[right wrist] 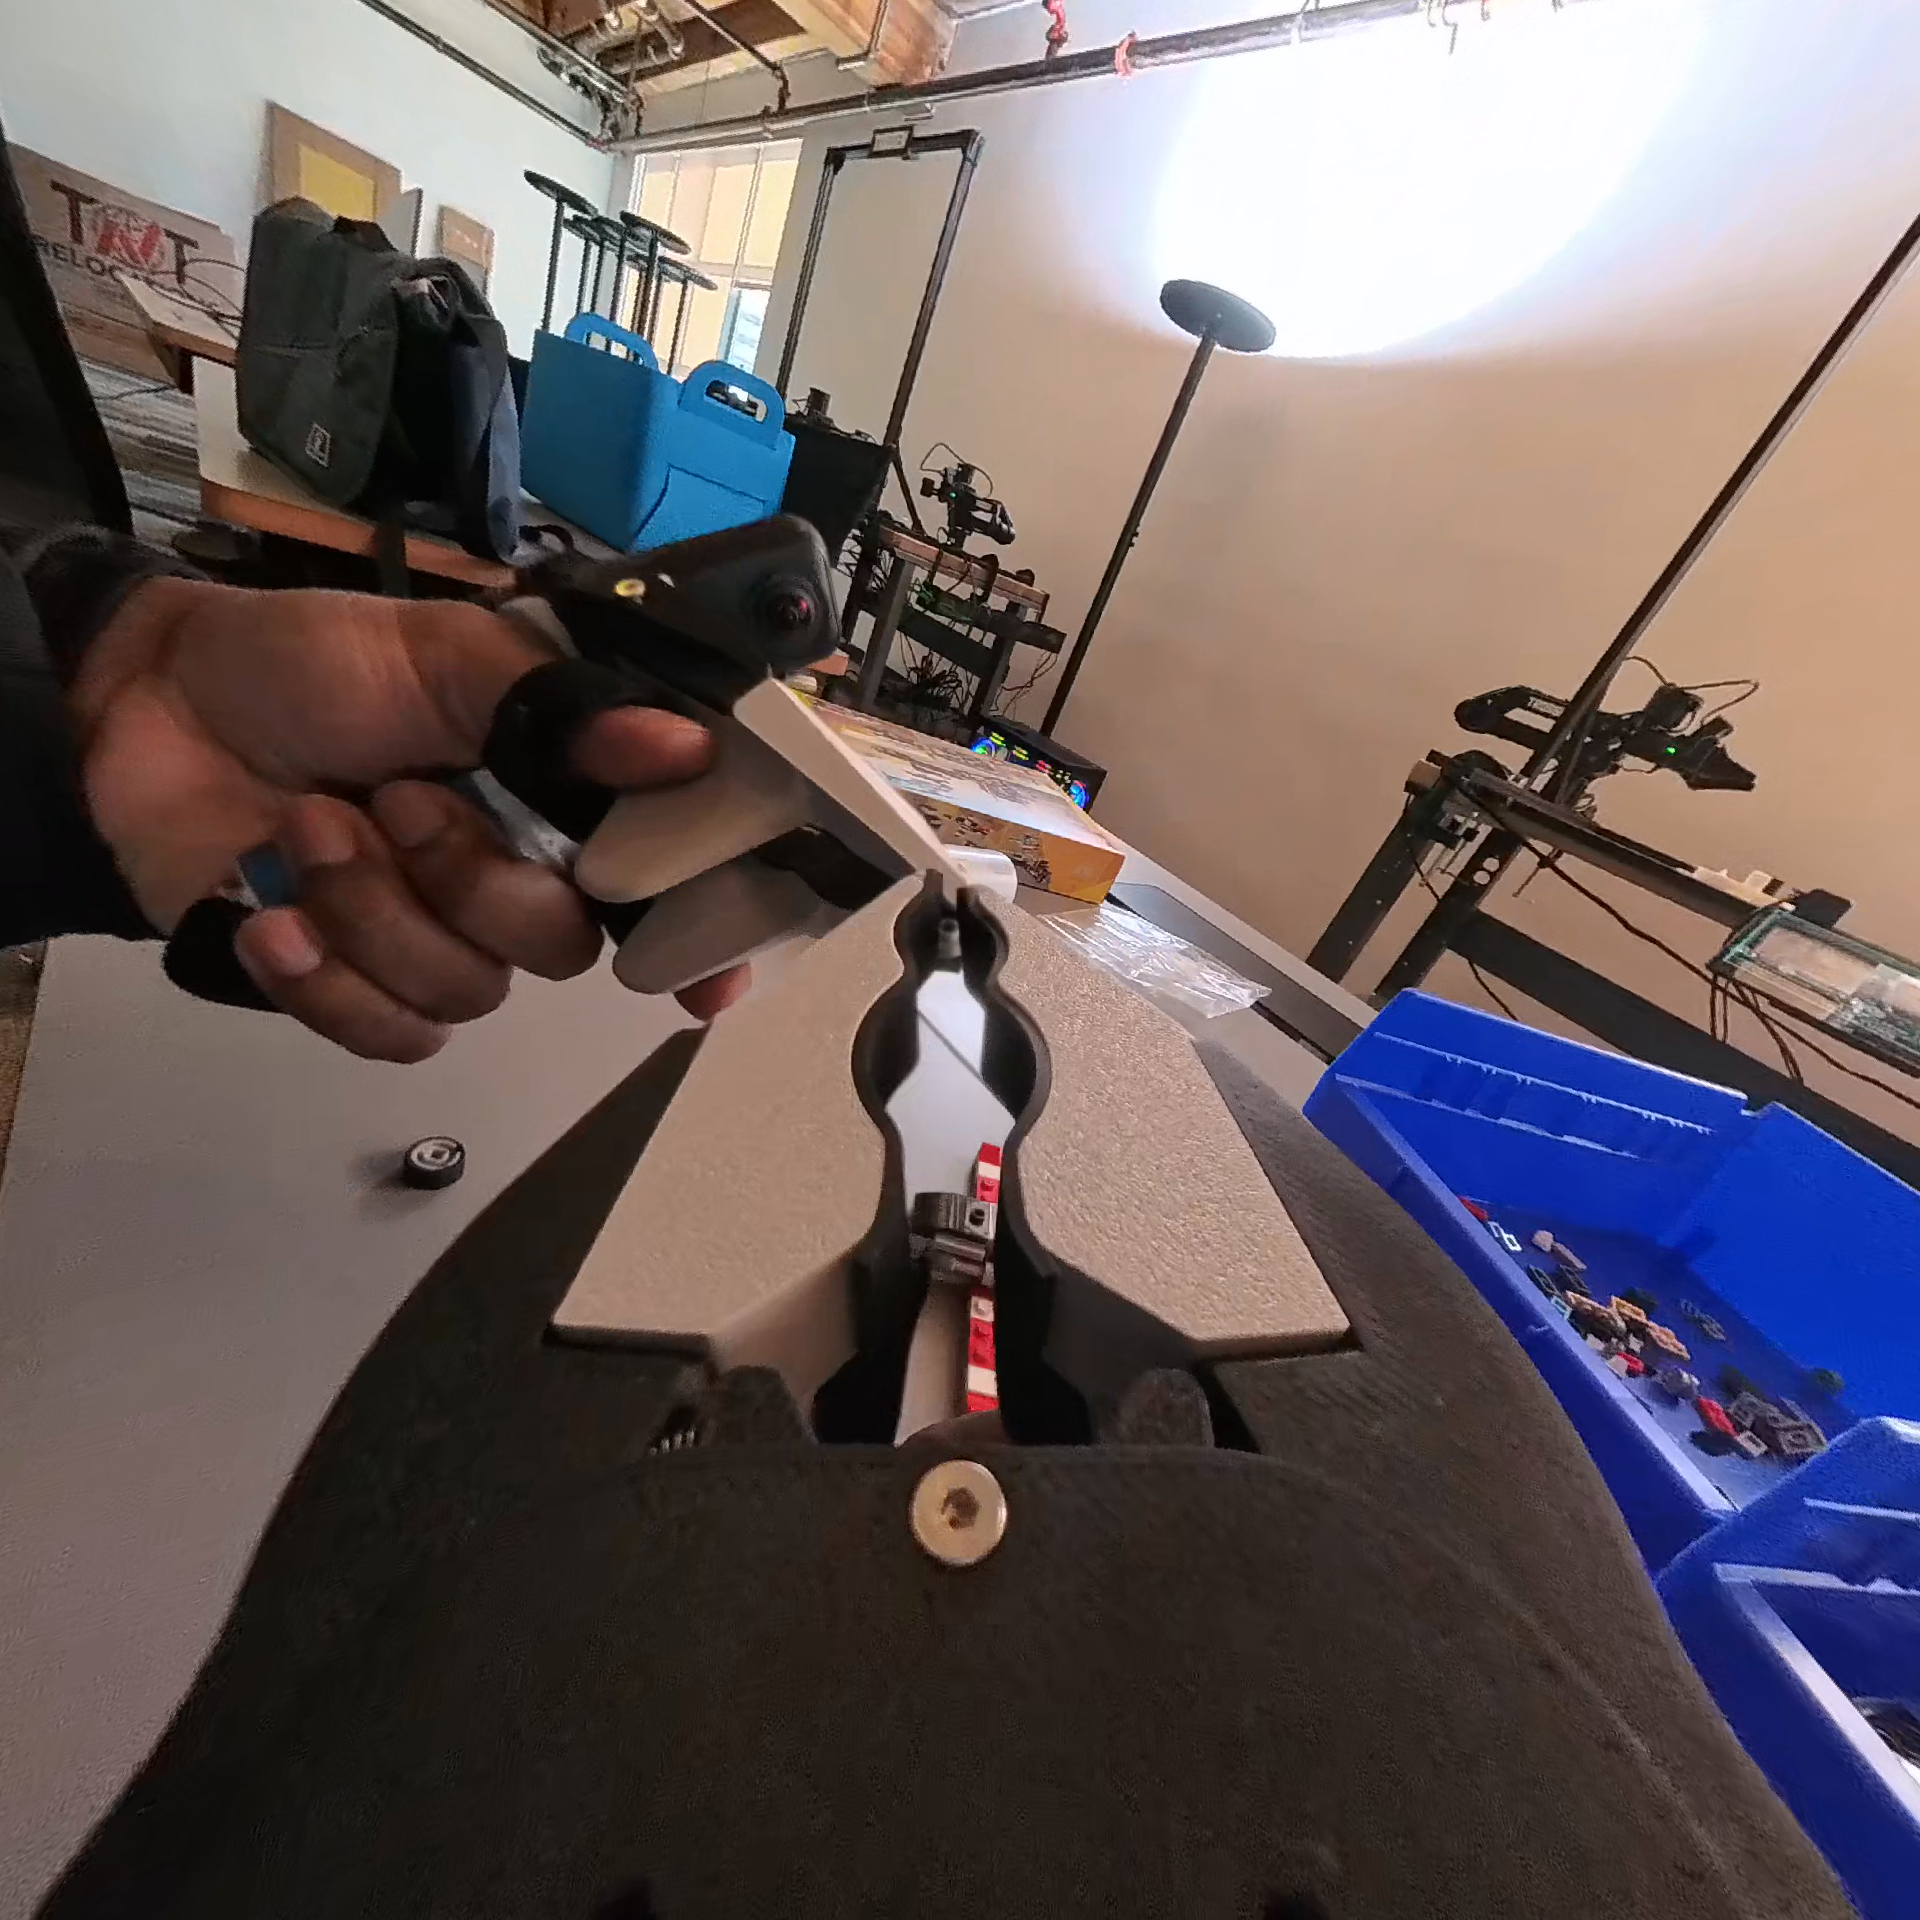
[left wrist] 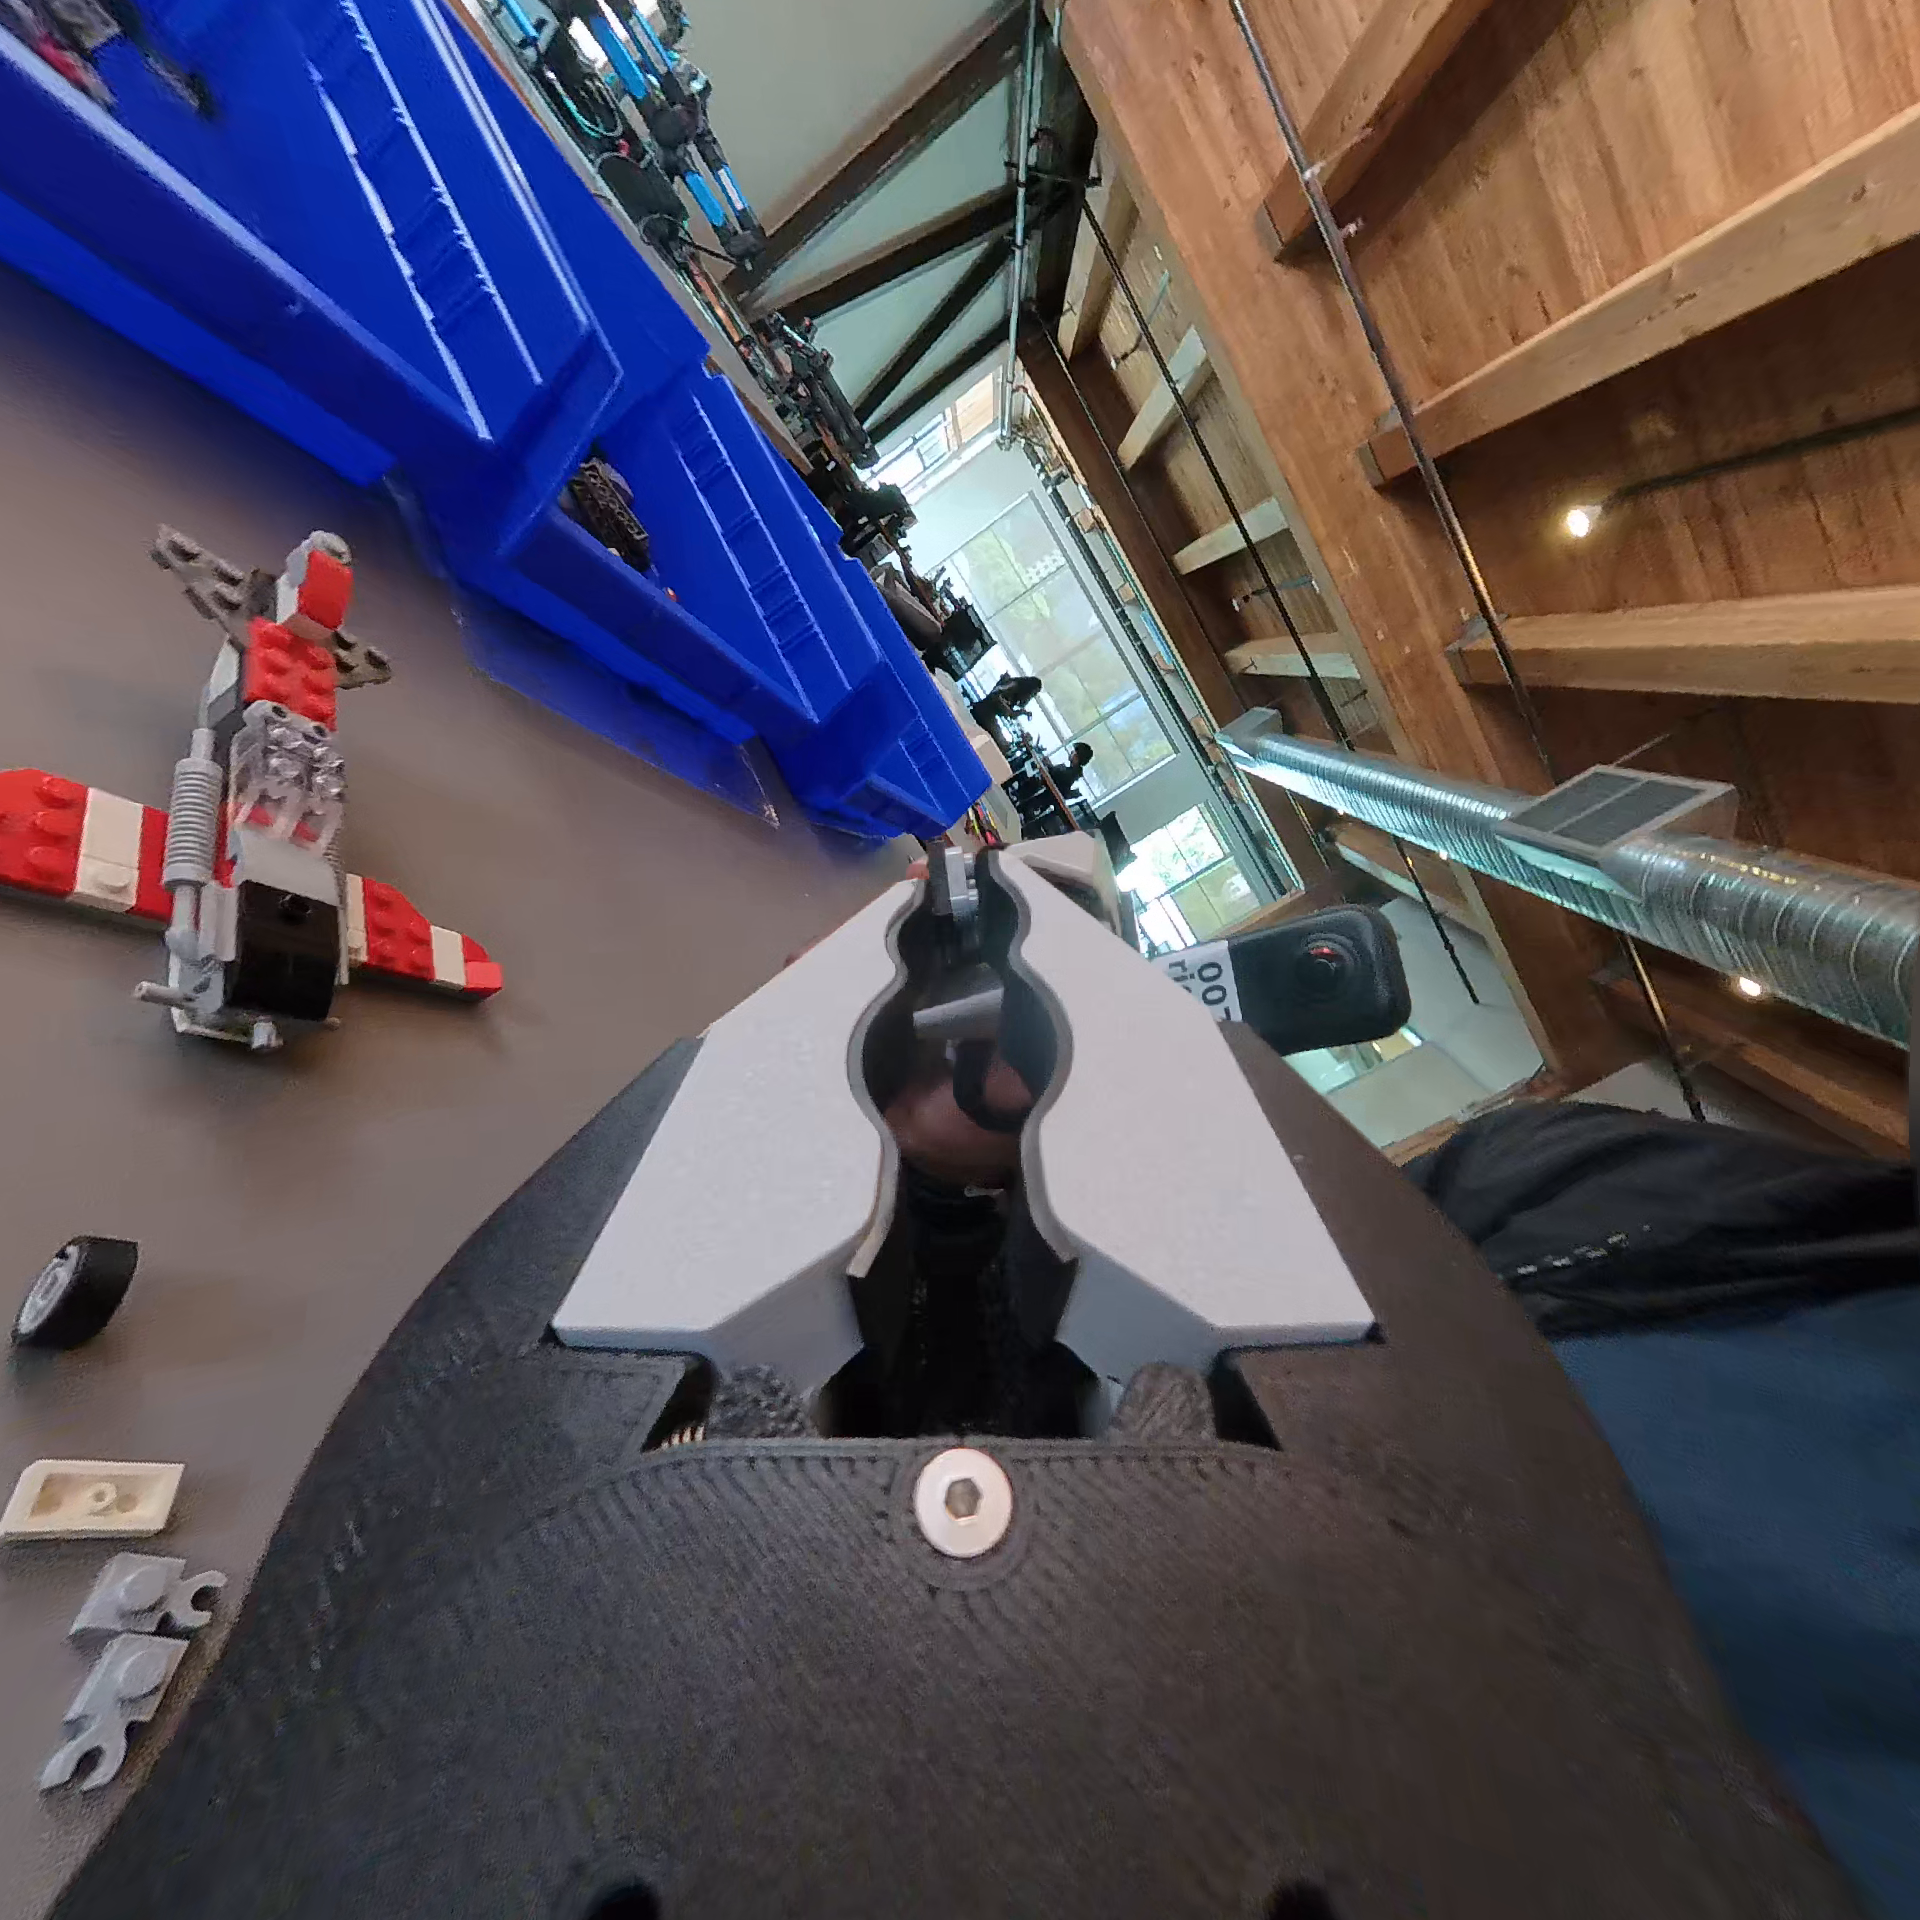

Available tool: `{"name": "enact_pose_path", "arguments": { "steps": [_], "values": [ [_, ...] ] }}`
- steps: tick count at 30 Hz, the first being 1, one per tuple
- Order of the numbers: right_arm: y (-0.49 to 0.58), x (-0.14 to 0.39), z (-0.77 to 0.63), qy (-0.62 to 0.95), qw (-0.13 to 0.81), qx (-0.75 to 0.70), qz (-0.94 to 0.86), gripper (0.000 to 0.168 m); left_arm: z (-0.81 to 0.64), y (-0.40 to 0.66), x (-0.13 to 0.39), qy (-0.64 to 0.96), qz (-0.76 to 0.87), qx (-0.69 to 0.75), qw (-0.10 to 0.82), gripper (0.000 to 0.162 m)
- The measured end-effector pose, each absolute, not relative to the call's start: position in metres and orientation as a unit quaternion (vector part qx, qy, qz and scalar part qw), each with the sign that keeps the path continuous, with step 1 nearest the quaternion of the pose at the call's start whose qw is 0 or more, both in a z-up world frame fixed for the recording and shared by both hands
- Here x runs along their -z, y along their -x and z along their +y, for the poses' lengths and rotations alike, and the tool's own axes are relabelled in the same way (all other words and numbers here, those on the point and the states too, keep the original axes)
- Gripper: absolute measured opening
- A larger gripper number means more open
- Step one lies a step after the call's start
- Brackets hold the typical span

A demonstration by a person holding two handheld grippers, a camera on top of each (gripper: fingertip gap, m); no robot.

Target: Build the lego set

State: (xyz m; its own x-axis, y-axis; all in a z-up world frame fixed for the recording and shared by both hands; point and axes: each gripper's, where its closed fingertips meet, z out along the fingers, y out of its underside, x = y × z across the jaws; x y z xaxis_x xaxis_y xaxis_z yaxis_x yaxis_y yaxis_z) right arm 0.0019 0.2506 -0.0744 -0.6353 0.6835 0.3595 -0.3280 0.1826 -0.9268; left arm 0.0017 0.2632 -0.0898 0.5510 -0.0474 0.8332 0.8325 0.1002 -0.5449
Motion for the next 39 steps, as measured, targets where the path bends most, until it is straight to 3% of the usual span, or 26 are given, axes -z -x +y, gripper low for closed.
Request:
{"name": "enact_pose_path", "arguments": {
  "steps": [7, 20, 39],
  "values": [
    [0.002, 0.081, 0.249, 0.144, 0.415, -0.599, -0.669, 0.018, 0.263, 0.005, 0.092, 0.563, -0.364, 0.339, 0.660, 0.009],
    [0.010, 0.094, 0.249, 0.146, 0.456, -0.533, -0.698, 0.016, 0.265, 0.007, 0.098, 0.600, -0.368, 0.284, 0.650, 0.009],
    [0.009, 0.090, 0.254, 0.216, 0.311, -0.645, -0.664, 0.015, 0.267, 0.007, 0.097, 0.651, -0.330, 0.196, 0.655, 0.010]
  ]
}}
